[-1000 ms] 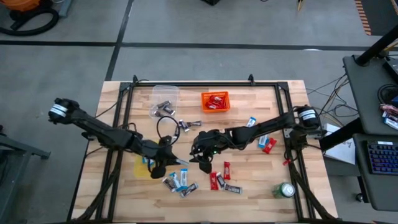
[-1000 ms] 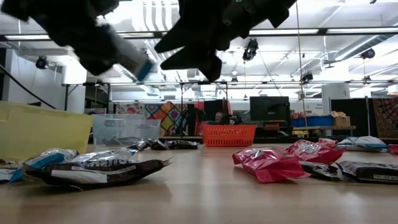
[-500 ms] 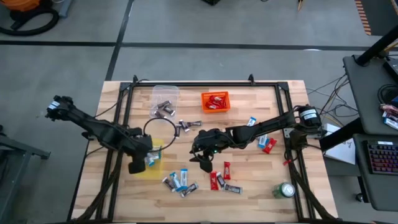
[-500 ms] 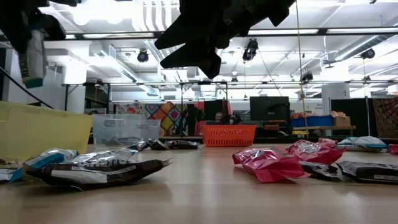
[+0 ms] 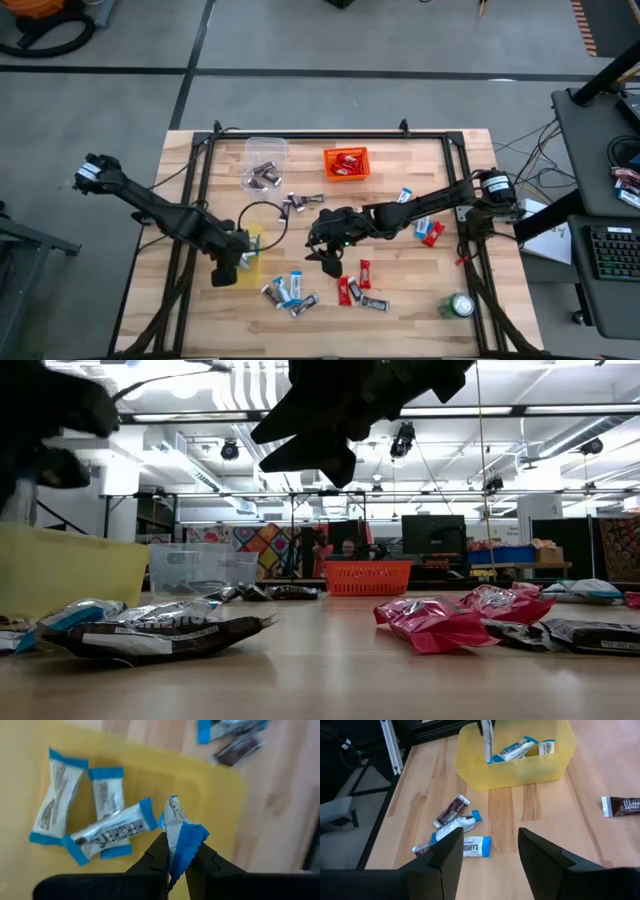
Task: Sort candy
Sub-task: Put the center white candy into the yellow bin, then put the middle right red candy into the orange basket
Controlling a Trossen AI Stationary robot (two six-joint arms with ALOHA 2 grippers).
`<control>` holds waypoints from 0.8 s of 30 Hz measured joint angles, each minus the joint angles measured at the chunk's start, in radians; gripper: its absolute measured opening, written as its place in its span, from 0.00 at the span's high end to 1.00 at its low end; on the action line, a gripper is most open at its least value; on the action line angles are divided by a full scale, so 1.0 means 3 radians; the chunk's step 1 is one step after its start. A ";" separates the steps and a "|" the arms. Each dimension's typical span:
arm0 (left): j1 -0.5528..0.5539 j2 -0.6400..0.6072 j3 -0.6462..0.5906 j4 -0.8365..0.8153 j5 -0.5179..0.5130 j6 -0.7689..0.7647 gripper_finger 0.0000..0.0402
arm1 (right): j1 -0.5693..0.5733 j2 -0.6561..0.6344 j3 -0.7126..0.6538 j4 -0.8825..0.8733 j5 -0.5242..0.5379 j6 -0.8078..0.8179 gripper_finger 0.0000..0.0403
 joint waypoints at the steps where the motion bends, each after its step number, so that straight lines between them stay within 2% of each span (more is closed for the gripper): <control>1: 0.0000 0.0006 -0.0044 -0.0006 -0.0030 -0.0048 0.96 | 0.0000 0.0001 0.0000 -0.0005 0.0000 -0.0002 0.56; 6: 0.0001 0.0013 -0.0138 -0.0009 -0.0123 -0.0146 0.86 | 0.0000 0.0001 0.0000 -0.0003 -0.0001 -0.0011 0.56; 9: 0.0001 0.0013 -0.0138 -0.0019 -0.0254 -0.0156 0.80 | 0.0000 0.0003 0.0000 -0.0003 -0.0003 -0.0044 0.56; 14: 0.0003 0.0013 -0.0058 -0.0196 -0.0274 -0.0158 0.71 | 0.0000 0.0003 0.0000 -0.0006 -0.0003 -0.0052 0.56; 18: 0.0003 0.0013 0.0089 -0.0338 -0.0275 -0.0179 0.68 | 0.0000 0.0003 0.0000 -0.0026 -0.0003 -0.0050 0.56; 24: -0.0003 0.0013 0.0356 -0.0288 -0.0388 -0.0156 0.68 | 0.0000 0.0000 0.0000 -0.0178 -0.0004 0.0046 0.56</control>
